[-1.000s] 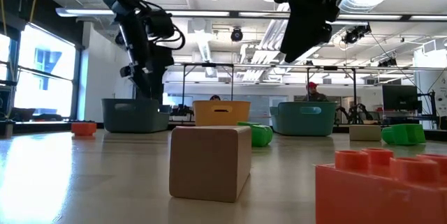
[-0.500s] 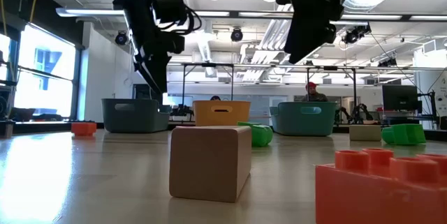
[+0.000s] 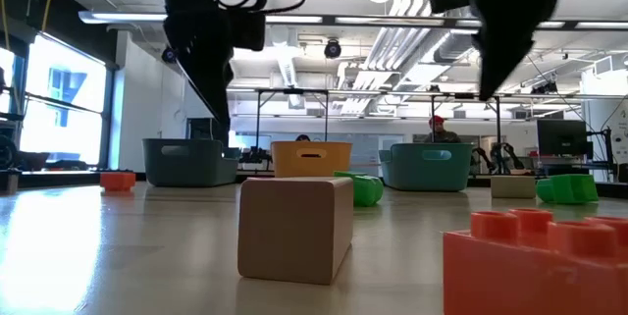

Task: Sort & place blocks by color
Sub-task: Put the brown block into the green bin

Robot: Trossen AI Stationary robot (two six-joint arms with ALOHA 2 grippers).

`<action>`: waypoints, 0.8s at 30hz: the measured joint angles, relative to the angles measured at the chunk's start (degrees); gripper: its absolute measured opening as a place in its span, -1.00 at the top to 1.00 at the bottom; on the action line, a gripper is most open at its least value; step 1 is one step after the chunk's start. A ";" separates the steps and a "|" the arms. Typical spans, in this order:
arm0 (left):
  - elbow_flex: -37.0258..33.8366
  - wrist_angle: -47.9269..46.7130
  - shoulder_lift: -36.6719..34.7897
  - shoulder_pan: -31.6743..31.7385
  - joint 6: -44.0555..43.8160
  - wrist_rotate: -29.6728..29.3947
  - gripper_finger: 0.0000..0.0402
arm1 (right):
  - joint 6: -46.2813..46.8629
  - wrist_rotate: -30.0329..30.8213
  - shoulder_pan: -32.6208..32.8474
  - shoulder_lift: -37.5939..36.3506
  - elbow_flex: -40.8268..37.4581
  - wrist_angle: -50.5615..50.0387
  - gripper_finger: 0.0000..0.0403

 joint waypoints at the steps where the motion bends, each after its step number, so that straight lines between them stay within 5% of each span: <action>1: 0.00 0.01 0.00 -0.96 -0.60 -0.02 -0.18 | 0.02 -0.71 0.52 0.00 0.00 -1.37 0.07; 10: 0.00 0.02 0.00 -8.67 -7.09 -0.02 -0.18 | -7.20 -8.82 6.20 0.00 0.00 -6.08 0.07; 24: 0.00 0.34 0.00 -16.64 -18.17 -0.26 -0.18 | -8.89 -3.99 13.49 0.02 0.00 -8.27 0.06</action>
